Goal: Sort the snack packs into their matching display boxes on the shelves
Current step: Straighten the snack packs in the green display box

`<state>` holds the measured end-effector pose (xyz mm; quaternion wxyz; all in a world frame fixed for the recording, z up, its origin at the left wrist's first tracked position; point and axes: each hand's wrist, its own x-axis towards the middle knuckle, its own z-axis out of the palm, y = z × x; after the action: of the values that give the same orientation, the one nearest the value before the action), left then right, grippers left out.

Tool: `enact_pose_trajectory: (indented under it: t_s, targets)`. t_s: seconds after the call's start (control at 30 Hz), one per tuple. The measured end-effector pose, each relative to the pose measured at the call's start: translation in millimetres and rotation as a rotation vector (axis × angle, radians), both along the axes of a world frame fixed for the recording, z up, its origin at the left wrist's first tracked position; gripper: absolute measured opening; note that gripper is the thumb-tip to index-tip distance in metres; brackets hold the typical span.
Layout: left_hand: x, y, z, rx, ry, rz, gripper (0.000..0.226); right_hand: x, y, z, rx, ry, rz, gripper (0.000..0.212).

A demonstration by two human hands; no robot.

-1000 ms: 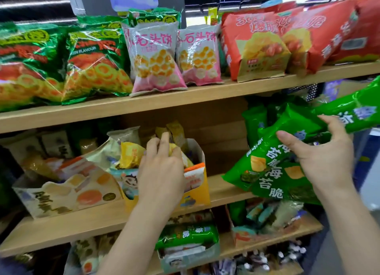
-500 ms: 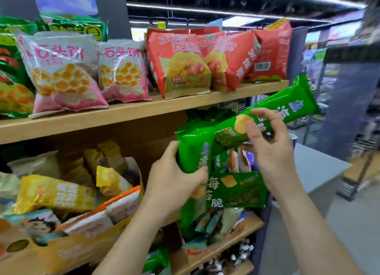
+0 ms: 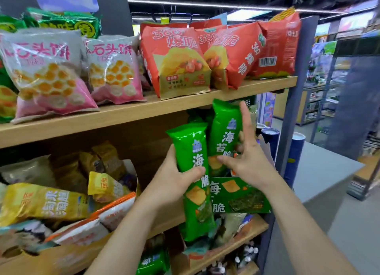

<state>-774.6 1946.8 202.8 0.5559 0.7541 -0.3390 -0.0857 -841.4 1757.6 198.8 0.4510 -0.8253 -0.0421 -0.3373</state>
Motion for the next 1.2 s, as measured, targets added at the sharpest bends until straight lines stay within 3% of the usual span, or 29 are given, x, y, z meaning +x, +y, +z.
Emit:
enact_pose_trajectory:
  t_s: [0.17, 0.33, 0.5, 0.67, 0.8, 0.9, 1.0, 1.2]
  targets:
    - [1.3, -13.8, -6.7, 0.01, 0.087, -0.103, 0.047, -1.5, -4.1, -1.6, 0.031, 0.18, 0.11, 0.107]
    - [2.5, -13.9, -10.7, 0.055, 0.068, -0.102, 0.046, 8.0, 7.6, 12.9, 0.035, 0.025, -0.318, 0.059]
    - [-9.8, 5.9, -8.9, -0.052, 0.033, 0.037, 0.039, 7.7, 6.9, 13.2, -0.094, 0.128, -0.339, 0.065]
    - [-51.2, 29.8, 8.4, -0.311, -0.318, 0.344, 0.044, -1.0, -5.8, 7.4, 0.075, 0.252, -0.195, 0.047]
    - [-60.6, 32.8, 37.7, -0.51, -0.589, 0.416, 0.042, -14.0, -4.2, 14.0, -0.038, 0.255, -0.103, 0.043]
    - [-44.2, 12.9, 41.7, -0.487, -0.539, 0.398, 0.043, -18.7, -5.1, 14.1, -0.032, 0.257, -0.088, 0.048]
    - [-27.7, -8.0, 31.2, -0.345, -0.486, 0.435, 0.044, -17.1, -8.1, 6.3, -0.011, 0.248, -0.033, 0.054]
    - [-15.8, -34.6, 44.1, -0.302, -0.566, 0.364, 0.055, -19.2, -7.0, 6.8, 0.095, 0.205, 0.029, 0.059]
